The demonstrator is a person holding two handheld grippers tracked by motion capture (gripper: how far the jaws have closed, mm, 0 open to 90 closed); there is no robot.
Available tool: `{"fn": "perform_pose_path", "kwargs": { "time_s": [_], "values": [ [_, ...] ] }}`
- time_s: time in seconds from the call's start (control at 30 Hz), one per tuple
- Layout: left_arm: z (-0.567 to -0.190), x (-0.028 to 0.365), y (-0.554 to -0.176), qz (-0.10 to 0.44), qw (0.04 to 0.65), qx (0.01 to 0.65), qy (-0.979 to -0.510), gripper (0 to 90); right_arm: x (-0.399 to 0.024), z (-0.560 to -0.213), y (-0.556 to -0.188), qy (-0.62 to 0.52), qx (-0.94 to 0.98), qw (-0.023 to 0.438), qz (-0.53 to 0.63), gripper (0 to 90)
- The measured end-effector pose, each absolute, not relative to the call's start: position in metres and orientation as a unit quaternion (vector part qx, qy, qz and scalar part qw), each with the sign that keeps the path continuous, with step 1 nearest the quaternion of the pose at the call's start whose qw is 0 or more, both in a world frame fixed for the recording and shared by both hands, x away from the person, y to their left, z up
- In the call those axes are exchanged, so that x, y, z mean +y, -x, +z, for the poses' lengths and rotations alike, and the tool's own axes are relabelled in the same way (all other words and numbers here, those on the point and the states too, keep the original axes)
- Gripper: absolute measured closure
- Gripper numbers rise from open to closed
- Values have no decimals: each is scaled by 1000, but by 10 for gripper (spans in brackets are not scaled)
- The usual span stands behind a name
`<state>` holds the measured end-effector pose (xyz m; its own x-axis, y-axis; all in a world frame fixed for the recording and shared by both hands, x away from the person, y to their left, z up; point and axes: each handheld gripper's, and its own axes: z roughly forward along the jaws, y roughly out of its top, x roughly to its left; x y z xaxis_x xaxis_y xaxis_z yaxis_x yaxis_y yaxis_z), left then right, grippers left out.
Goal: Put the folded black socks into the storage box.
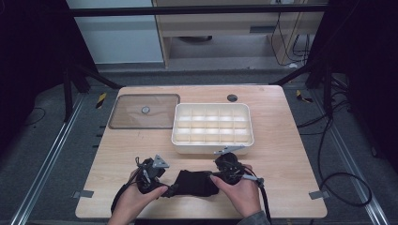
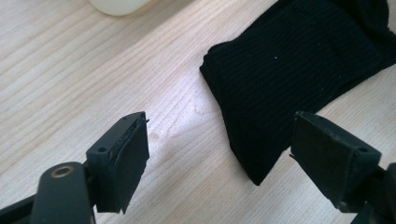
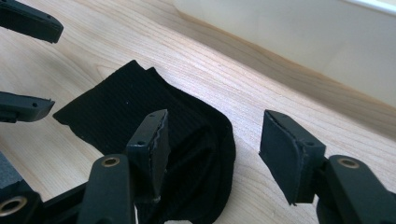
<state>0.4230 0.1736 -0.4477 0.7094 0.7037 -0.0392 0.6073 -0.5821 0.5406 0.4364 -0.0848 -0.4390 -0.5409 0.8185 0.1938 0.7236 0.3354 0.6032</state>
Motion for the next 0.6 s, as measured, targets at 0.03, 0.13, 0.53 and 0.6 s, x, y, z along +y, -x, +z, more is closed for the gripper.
{"fn": "perform_pose_path", "kwargs": {
  "time_s": [0.03,0.13,0.53,0.6],
  "values": [
    [-448,173,-423,88,267,369,-886,194,-84,-439,-436,-475,814,72,327,425],
    [-450,172,-423,84,260,362,-891,221,-82,-443,-437,-477,815,69,323,427],
    [-462,167,-423,72,250,356,-897,313,-74,-462,-442,-480,820,57,306,446],
    [-465,166,-422,68,247,356,-899,328,-74,-464,-441,-479,822,56,304,454]
  ]
}}
